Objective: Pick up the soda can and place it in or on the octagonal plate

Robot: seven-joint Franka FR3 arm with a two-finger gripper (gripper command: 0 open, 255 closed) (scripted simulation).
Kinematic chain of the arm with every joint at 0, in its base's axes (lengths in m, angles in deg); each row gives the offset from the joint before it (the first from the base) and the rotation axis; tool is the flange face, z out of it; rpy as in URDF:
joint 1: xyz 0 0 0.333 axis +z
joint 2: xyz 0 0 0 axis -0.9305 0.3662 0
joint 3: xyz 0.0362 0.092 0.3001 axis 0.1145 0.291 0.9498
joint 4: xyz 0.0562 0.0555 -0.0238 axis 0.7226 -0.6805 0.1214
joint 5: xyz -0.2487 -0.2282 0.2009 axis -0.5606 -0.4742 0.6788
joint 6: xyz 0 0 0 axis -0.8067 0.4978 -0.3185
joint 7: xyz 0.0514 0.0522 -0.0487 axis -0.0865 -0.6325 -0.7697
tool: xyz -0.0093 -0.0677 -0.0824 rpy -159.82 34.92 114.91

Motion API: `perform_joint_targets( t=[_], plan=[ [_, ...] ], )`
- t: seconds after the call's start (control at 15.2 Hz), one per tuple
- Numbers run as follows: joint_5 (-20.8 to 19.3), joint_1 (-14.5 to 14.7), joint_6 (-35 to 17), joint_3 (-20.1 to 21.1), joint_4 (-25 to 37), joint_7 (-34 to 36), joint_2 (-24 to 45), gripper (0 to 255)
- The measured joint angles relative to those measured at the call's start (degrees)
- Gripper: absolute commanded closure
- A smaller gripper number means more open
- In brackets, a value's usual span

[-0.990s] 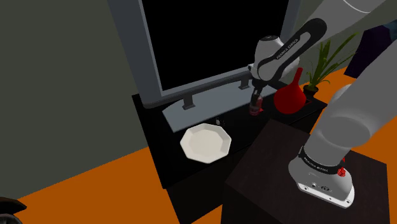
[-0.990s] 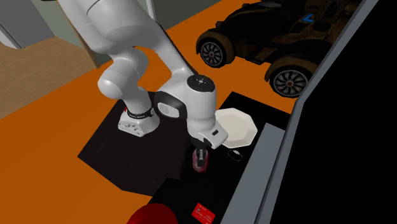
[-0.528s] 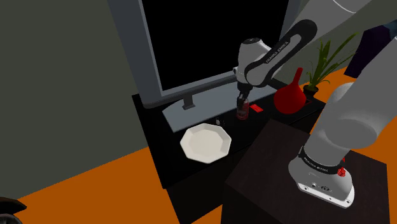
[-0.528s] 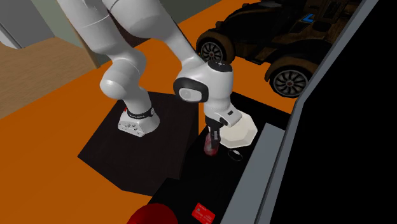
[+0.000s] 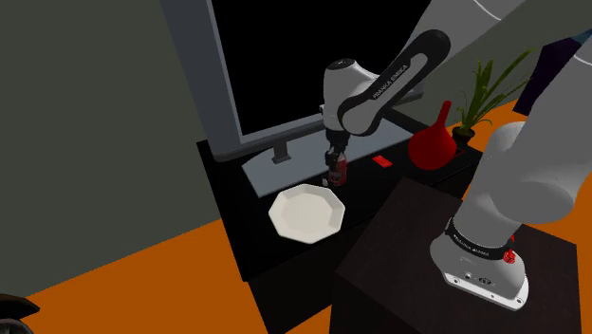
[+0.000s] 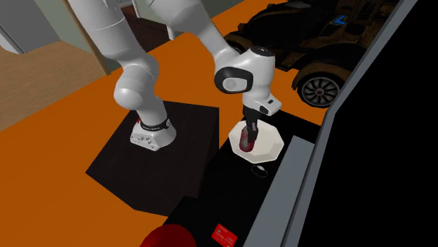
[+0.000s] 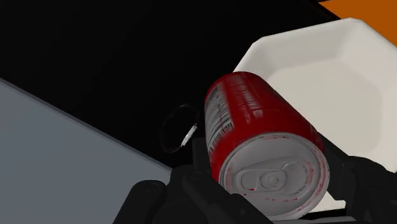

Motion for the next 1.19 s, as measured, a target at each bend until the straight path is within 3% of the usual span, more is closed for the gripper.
perform_joint_targets(
  t=[0.53, 1.19],
  plan=[
    [3.5, 6.1, 4.7, 6.6, 10.9, 9.3, 7.4, 255],
    [2.9, 6.9, -2.1, 7.3, 11.5, 12.2, 15.0, 255]
  ],
)
